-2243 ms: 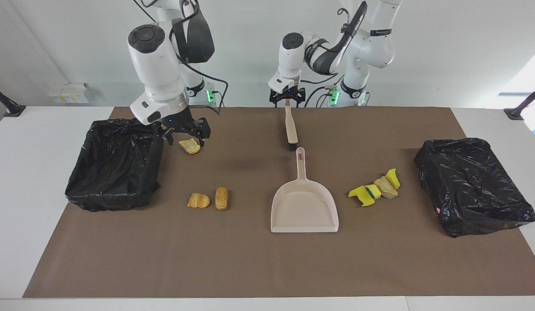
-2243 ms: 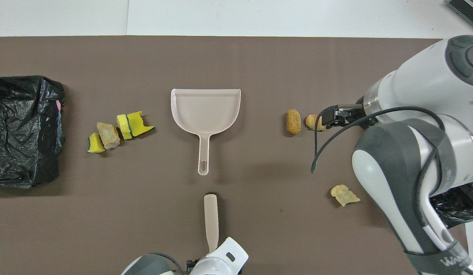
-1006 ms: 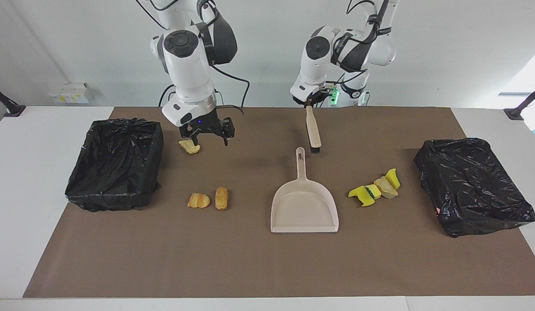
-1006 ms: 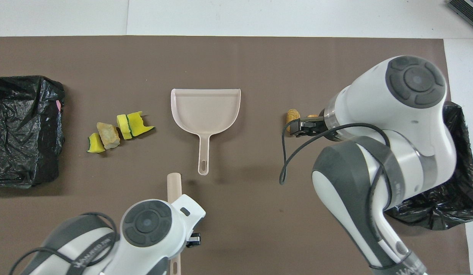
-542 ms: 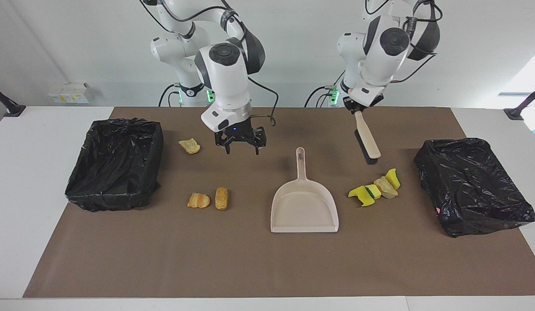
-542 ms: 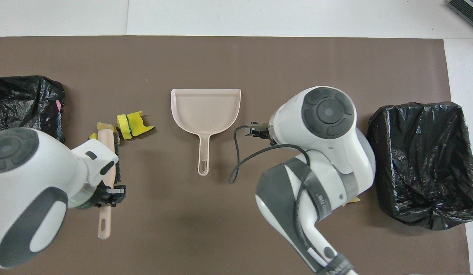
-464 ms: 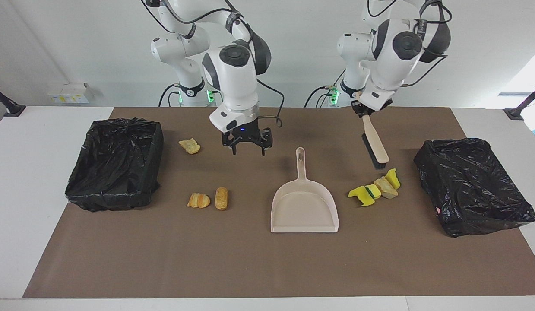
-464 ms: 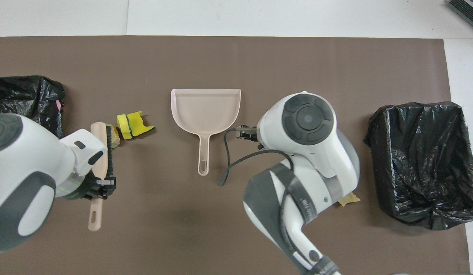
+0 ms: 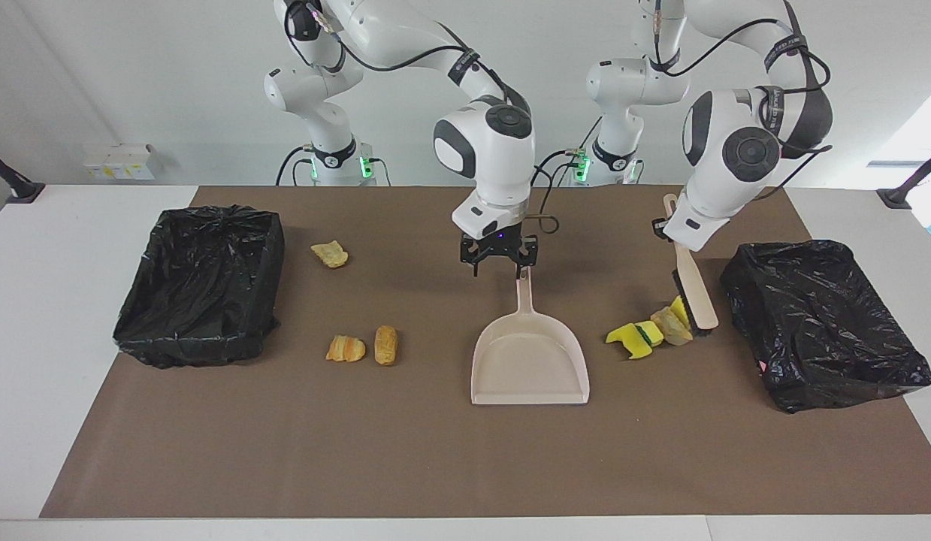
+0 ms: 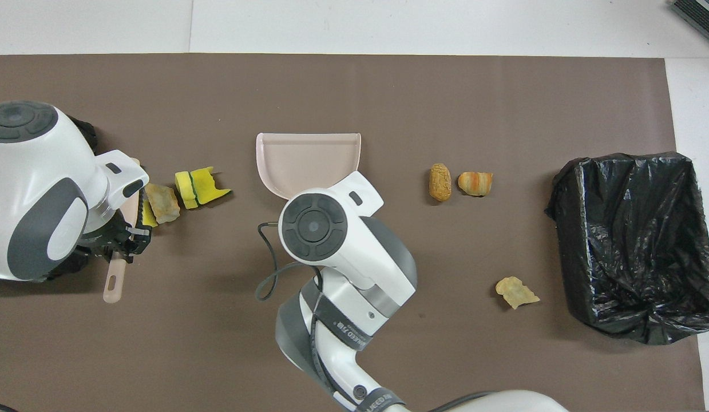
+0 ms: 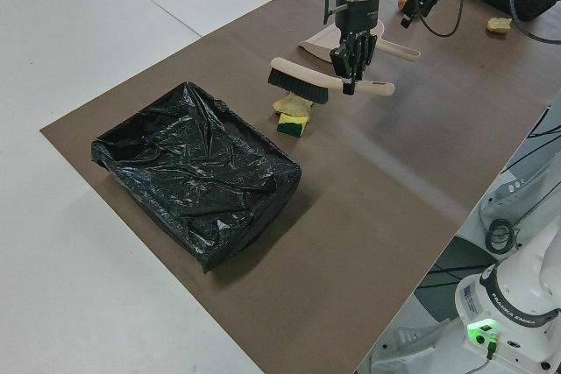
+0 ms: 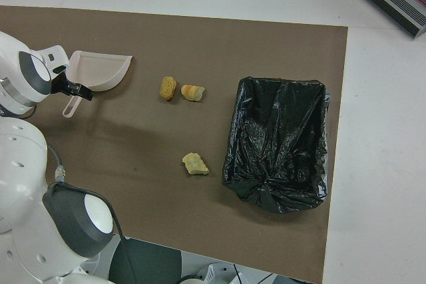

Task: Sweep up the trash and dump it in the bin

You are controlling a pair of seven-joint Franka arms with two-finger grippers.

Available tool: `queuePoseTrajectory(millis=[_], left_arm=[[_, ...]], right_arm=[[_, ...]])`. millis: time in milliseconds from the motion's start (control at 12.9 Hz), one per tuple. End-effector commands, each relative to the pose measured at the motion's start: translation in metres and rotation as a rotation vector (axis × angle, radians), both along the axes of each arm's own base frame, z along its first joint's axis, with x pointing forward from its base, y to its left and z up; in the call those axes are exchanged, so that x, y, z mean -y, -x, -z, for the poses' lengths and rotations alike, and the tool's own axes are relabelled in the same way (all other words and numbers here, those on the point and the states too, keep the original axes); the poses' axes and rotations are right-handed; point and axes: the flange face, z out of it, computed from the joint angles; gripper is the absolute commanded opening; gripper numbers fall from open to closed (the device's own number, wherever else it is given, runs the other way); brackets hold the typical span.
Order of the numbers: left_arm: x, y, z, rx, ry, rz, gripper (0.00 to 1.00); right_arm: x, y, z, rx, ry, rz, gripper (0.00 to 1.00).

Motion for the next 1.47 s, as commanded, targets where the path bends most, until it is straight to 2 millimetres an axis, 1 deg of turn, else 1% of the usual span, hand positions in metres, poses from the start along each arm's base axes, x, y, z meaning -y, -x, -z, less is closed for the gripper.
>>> queuePoseTrajectory(millis=[0,77,232,387,464,542,619,774,851,928,1006,1083,1160,1238,1315,1392], left_arm=[[-0.03,-0.012,0.01,0.008,-0.018,-0.032,0.0],[-0.035,-0.011,0.017,0.021,-0.011,-0.037,0.0],[-0.035,-0.009,0.026,0.038,-0.004,-0.032,0.0],[-0.04,-0.009,0.034,0.051,0.0,-0.037,0.0],[-0.046,-0.01,0.035,0.053,0.002,-0.043,0.0],[-0.047,-0.01,0.035,0.051,0.008,-0.029,0.0],[-0.05,-0.009,0.037,0.049,0.01,-0.028,0.0],[-0.05,-0.007,0.038,0.052,0.008,-0.015,0.0],[-0.052,-0.009,0.04,0.055,0.001,0.0,0.0],[-0.054,-0.009,0.043,0.062,0.004,-0.004,0.0],[-0.054,-0.008,0.045,0.073,0.006,-0.002,0.0],[-0.054,-0.004,0.053,0.072,0.008,0.001,0.0],[-0.053,-0.001,0.06,0.071,0.008,0.001,0.0],[-0.052,0.002,0.065,0.082,0.012,0.0,0.0],[-0.051,0.001,0.065,0.096,0.022,-0.003,0.0],[-0.049,0.0,0.065,0.098,0.045,-0.009,0.0]], right_arm=[[-0.024,-0.004,0.014,0.038,0.001,0.002,0.76],[-0.029,-0.003,0.02,0.057,0.006,-0.019,0.64],[-0.035,0.001,0.029,0.065,0.012,-0.046,0.63],[-0.035,-0.003,0.028,0.082,-0.006,-0.063,0.63],[-0.034,-0.005,0.027,0.093,-0.017,-0.067,0.63],[-0.038,-0.002,0.03,0.091,-0.016,-0.078,0.62],[-0.038,-0.002,0.031,0.09,-0.015,-0.078,0.6],[-0.038,-0.001,0.032,0.083,-0.014,-0.078,0.59],[-0.037,0.001,0.036,0.074,-0.008,-0.079,0.59],[-0.036,0.004,0.041,0.064,0.002,-0.08,0.56],[-0.036,0.006,0.042,0.058,0.009,-0.082,0.49],[-0.035,0.007,0.043,0.052,0.014,-0.083,0.36],[-0.034,0.008,0.043,0.045,0.011,-0.088,0.11],[-0.035,0.01,0.042,0.036,0.019,-0.103,0.0],[-0.035,0.012,0.035,0.027,0.025,-0.128,0.0],[-0.027,0.007,0.018,0.039,0.015,-0.127,0.0]])
